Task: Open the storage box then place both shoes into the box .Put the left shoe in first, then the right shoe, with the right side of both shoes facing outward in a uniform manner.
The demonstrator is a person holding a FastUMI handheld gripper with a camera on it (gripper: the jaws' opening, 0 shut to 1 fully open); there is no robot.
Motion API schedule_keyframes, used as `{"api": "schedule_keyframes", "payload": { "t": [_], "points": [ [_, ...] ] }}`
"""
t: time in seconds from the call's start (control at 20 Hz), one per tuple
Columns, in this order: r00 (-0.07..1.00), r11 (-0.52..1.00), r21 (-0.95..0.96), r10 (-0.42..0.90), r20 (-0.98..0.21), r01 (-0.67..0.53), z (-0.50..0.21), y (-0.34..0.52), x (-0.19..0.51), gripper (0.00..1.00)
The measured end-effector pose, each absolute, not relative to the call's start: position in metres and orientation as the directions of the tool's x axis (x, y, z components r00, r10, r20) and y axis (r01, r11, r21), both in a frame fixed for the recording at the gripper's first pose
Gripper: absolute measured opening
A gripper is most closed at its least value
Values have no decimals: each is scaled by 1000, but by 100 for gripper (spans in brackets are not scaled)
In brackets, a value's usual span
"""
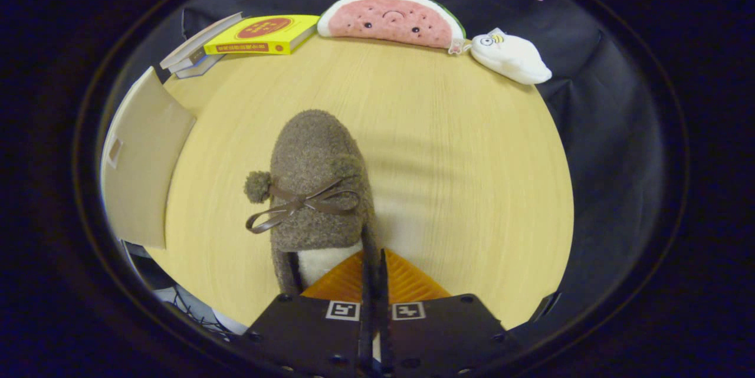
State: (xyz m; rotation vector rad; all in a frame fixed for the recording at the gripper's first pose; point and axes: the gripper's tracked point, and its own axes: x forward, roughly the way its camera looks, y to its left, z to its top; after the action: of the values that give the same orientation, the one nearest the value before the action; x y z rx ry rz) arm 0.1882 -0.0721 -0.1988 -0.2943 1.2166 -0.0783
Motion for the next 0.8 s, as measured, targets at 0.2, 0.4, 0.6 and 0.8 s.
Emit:
{"api": "schedule_keyframes", "payload": {
  "t": [0.2,0.4,0.6,0.8],
  "points": [
    [335,974,-215,-180,-925,-72,-196,-59,182,1],
    [335,986,-168,-153,-930,-17,-187,-54,170,0],
    [367,991,-136,-127,-922,2,-166,-41,154,0],
    [409,992,-125,-120,-905,14,-134,-20,141,0]
  ]
}}
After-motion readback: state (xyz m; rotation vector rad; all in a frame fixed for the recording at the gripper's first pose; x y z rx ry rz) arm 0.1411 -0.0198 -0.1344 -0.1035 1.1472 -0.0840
